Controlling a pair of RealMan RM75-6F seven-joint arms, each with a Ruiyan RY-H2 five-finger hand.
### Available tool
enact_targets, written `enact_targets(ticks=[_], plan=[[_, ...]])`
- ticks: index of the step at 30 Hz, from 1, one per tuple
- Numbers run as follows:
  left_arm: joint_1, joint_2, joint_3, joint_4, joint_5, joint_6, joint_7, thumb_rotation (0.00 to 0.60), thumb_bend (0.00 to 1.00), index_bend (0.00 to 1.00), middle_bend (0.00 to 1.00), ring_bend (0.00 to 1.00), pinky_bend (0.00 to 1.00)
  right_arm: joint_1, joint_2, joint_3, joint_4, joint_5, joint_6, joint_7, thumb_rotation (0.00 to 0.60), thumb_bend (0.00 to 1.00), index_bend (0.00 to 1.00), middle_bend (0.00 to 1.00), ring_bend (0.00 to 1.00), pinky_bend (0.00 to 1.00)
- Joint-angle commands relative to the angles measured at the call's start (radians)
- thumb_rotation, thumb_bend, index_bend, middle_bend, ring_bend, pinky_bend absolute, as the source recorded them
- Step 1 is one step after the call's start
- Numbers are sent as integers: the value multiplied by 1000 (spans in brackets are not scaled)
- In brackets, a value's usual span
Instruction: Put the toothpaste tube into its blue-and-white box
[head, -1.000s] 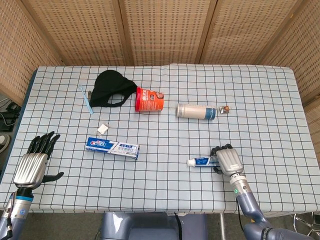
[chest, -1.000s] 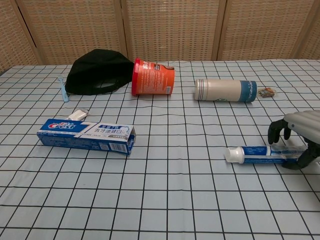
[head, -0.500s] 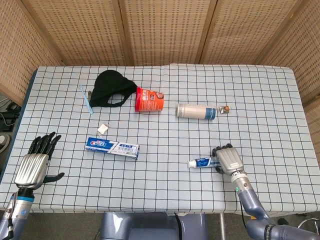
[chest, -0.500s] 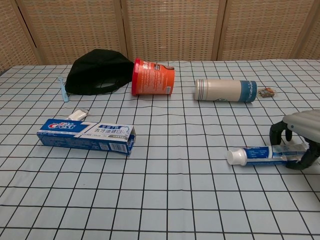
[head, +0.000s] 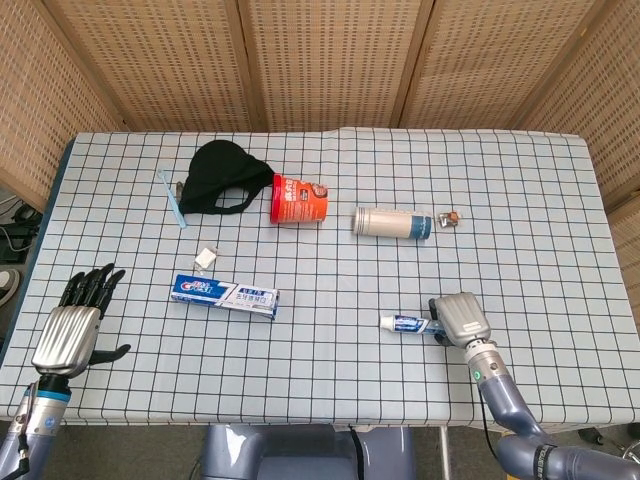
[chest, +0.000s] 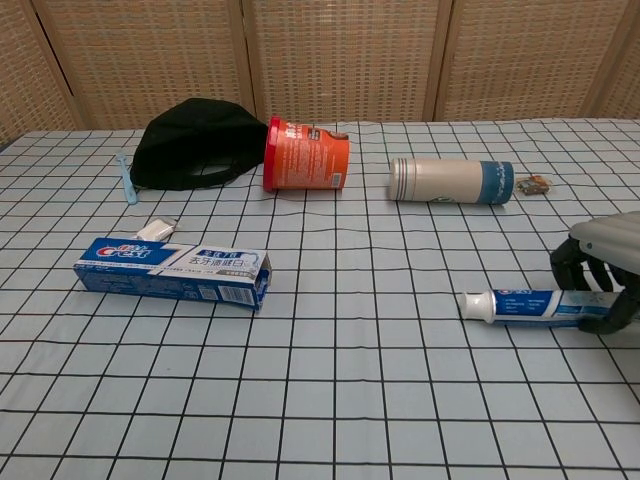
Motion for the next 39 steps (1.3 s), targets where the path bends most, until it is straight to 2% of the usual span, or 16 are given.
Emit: enact_targets(ticks=[1,7,11,13,18,25,29,32,34,39], plan=[[-11,-11,1,17,7,-18,0,600,0,0,0,0,0,-9,35,0,-39,-10,6,42,600,492,673,669,596,574],[-85,-40,-16,81,8,-124,0,600,0,0,0,0,0,-17,96,0,-96,-37,23,83,600,519,674,671,598,577],[-171,-71,-40,147,8,-240,-11,600,0,0,0,0,0,-23,133,6,-133,-36,26,119,600,537,676,673,601,578],[-257,-129,-70,235,16,-332,-4,600,0,0,0,0,0,-30,166,19,-164,-23,17,177,600,560,683,679,605,585],[-345,-211,-93,361,12,-421,-31,600,0,0,0,0,0,-33,211,25,-180,-22,-23,281,600,642,689,682,608,588],[-398,-267,-89,458,-3,-482,-51,600,0,0,0,0,0,-41,240,28,-173,-48,-58,415,600,707,705,686,614,594],[-425,-306,-81,513,-9,-515,-76,600,0,5,0,0,8,-51,265,29,-163,-83,-92,546,600,719,711,690,615,596],[-436,-325,-76,543,-9,-518,-85,600,0,65,0,20,71,-56,284,32,-160,-109,-108,634,600,722,714,691,616,600],[-439,-338,-71,559,-10,-514,-86,600,0,121,13,71,135,-60,296,33,-157,-130,-112,682,600,722,716,692,616,604],[-451,-363,-63,586,-51,-540,-69,600,1,177,58,145,221,-66,320,34,-154,-166,-106,754,600,722,717,693,618,609]])
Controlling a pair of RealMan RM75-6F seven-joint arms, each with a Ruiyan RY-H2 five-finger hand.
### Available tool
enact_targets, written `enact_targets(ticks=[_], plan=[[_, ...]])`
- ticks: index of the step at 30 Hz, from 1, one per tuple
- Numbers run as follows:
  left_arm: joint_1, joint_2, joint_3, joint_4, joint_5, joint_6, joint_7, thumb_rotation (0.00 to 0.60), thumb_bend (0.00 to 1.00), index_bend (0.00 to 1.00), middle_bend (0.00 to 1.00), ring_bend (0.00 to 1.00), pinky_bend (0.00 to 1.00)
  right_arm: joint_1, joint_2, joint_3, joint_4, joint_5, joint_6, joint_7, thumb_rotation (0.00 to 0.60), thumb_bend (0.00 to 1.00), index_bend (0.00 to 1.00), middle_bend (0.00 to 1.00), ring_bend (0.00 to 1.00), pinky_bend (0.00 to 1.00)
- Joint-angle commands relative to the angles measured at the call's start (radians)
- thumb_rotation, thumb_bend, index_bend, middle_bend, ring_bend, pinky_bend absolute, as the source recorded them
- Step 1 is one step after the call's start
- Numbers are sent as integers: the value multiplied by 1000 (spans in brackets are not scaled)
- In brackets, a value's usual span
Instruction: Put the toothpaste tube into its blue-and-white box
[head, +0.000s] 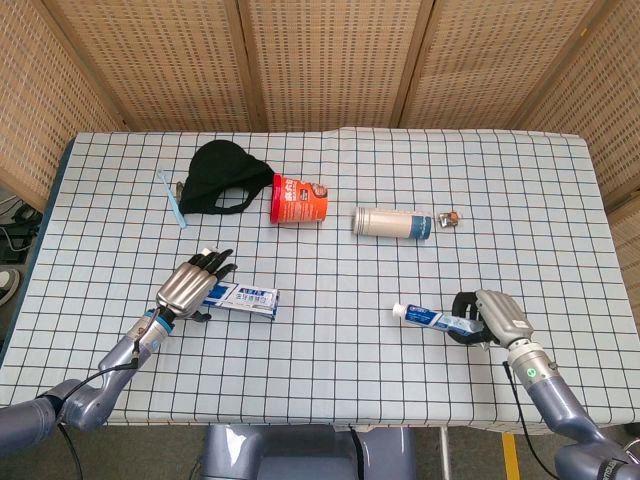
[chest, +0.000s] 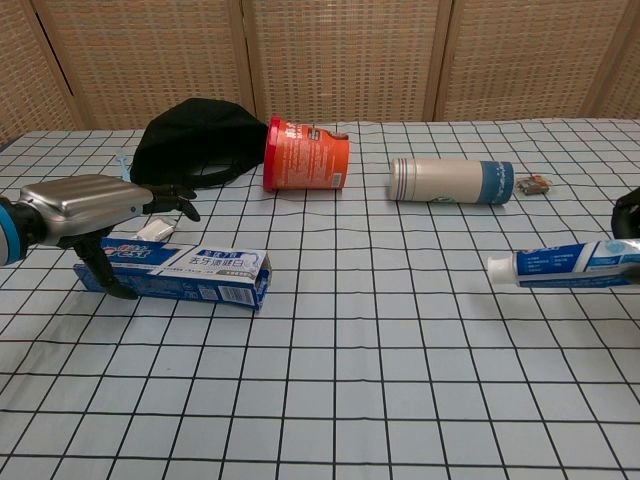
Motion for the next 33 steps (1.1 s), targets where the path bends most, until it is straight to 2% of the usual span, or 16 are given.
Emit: enact_targets(ticks=[1,6,11,15,20,26,29,33], plan=[[-11,-18,5,15,-35,-23,20,600,1,181,61,160,233,-8,25,1,2,-31,2,43,600,722,717,693,618,609],[-19,-49,2,36,-59,-12,39,600,15,257,152,248,281,-13,46,-3,-10,-52,15,65,600,722,717,693,618,609],[-24,-72,1,55,-86,-3,62,600,92,388,282,356,351,-14,61,-6,-21,-62,19,80,600,722,717,693,618,609],[-24,-93,-8,62,-105,16,66,600,162,527,400,454,450,-15,73,-7,-33,-71,26,90,600,721,717,693,618,609],[-20,-89,-22,51,-106,32,12,600,174,570,433,483,482,-15,89,-6,-50,-79,35,91,600,721,717,693,618,609],[5,-55,-65,2,-72,63,-237,600,172,572,439,489,491,-8,118,1,-89,-81,46,74,600,722,717,693,618,609],[20,-33,-94,-29,-46,81,-417,600,148,566,439,488,490,2,145,18,-127,-78,57,50,600,722,717,693,618,609],[24,-12,-104,-40,-7,77,-586,600,121,556,439,488,490,16,186,43,-186,-51,63,16,600,722,717,693,618,609]])
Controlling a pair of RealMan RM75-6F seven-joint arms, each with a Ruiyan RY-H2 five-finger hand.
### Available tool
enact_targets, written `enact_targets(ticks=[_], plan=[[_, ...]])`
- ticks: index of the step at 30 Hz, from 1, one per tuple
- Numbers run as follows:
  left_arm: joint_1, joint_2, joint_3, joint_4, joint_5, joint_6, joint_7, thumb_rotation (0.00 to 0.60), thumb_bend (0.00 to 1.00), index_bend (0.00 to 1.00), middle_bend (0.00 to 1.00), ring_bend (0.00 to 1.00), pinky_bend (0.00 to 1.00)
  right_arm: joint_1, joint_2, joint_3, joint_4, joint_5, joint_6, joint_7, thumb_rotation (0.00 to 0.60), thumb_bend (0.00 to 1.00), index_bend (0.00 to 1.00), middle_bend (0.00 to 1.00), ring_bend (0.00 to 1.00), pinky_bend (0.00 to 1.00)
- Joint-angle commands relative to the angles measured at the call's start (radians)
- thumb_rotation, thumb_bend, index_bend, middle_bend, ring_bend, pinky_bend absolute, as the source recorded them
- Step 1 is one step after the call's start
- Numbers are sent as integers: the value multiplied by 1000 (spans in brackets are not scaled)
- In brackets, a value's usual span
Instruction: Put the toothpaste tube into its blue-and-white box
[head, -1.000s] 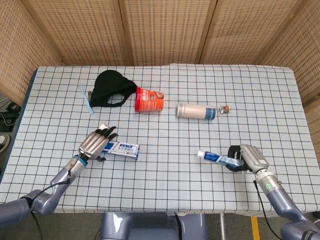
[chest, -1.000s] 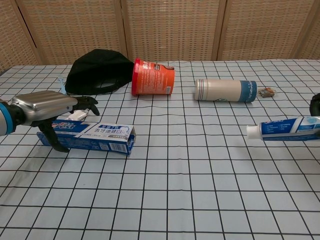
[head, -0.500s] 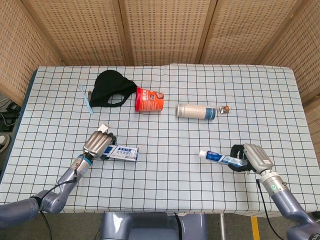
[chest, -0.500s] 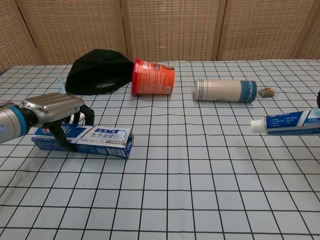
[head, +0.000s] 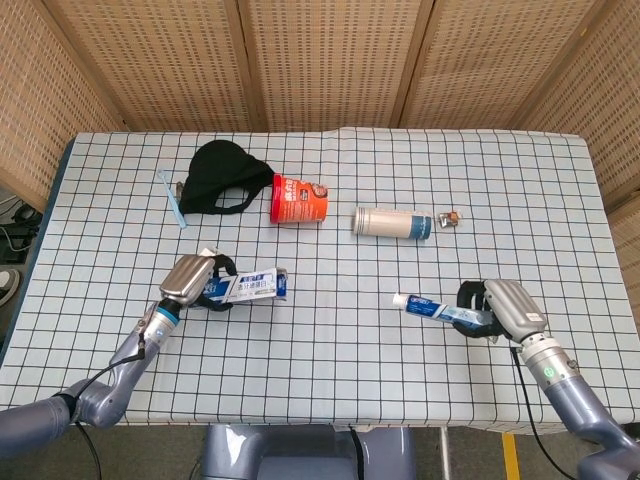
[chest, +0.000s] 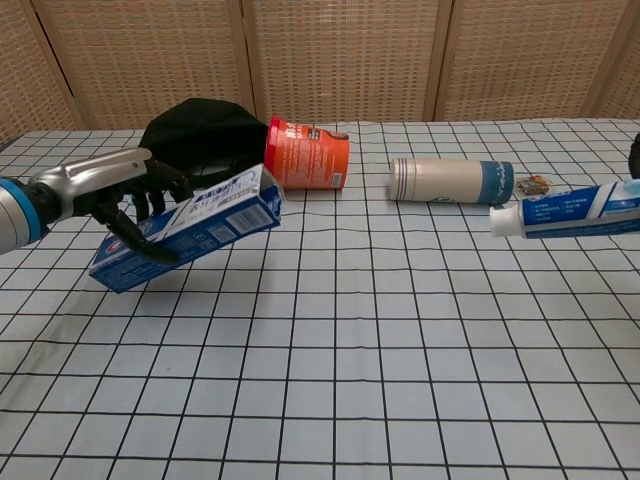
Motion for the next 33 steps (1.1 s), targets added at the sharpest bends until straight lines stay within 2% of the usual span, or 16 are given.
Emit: enact_targets(ticks=[1,7,12,23,28,33], plan=[[16,38,-32,-35,63,13,-241,600,116,554,439,488,490,17,41,27,-55,26,8,-34,600,722,717,693,619,609],[11,28,-28,-18,126,42,-373,600,111,552,439,489,490,49,113,70,-150,72,6,-96,600,722,717,693,619,609],[-7,0,-31,6,152,56,-427,600,110,551,439,488,487,90,182,115,-233,124,-3,-155,600,721,717,693,618,610],[-51,-51,-40,43,145,46,-419,600,109,547,439,489,485,194,336,215,-362,314,-12,-293,600,719,717,693,619,611],[-63,-71,-39,58,136,41,-408,600,109,547,439,489,485,240,375,230,-397,394,-33,-342,600,719,717,693,620,612],[-71,-89,-39,60,135,49,-406,600,109,547,439,488,485,290,377,226,-413,464,-51,-397,600,719,717,693,621,612]])
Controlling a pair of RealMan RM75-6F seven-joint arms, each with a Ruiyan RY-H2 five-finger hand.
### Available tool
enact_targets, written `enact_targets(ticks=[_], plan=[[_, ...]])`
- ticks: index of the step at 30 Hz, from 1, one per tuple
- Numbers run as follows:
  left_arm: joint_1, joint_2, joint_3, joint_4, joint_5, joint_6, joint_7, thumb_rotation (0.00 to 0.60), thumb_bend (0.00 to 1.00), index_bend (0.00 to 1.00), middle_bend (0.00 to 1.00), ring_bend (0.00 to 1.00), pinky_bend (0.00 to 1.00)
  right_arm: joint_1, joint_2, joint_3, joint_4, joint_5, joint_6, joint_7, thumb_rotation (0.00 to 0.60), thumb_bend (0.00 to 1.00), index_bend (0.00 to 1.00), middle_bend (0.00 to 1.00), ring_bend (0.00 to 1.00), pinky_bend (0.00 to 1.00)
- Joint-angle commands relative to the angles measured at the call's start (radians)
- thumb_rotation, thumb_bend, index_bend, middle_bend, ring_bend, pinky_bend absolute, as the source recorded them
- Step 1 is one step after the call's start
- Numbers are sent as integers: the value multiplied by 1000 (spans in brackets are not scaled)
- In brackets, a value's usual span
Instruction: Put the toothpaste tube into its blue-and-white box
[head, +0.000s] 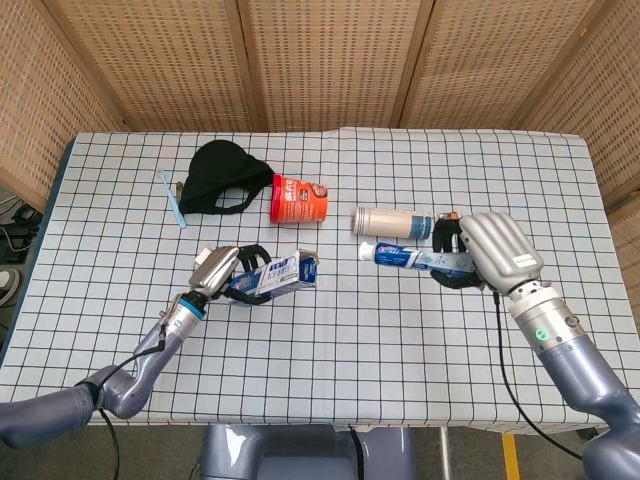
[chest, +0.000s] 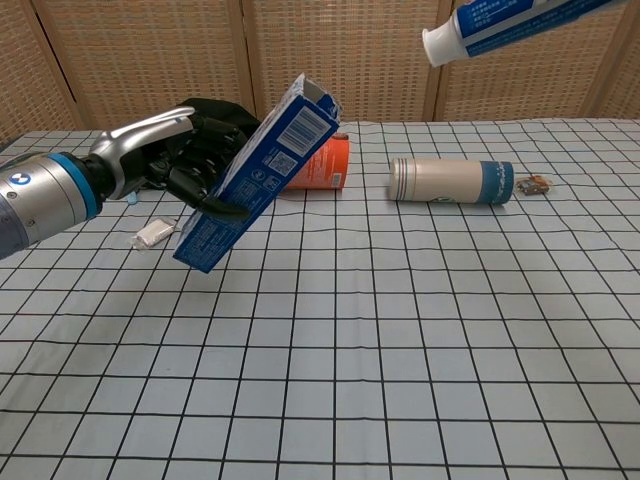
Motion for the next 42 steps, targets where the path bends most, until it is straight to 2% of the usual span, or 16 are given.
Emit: enact_targets(ticks=[1,22,29,42], plan=[[-6,-7,0,2,0,2,4,600,109,547,439,489,485,40,1,-3,-18,47,-14,-44,600,719,717,693,621,612],[-74,-25,-41,-55,-28,-15,72,600,103,546,439,489,486,202,-38,-32,-112,209,42,-247,600,716,717,694,622,614],[-88,-31,-57,-81,-48,-13,89,600,103,547,439,489,485,245,-24,-41,-133,264,63,-309,600,716,718,694,622,614],[-101,-44,-63,-78,-63,-12,79,600,103,547,439,488,486,288,-10,-69,-153,306,71,-377,600,712,718,694,623,614]])
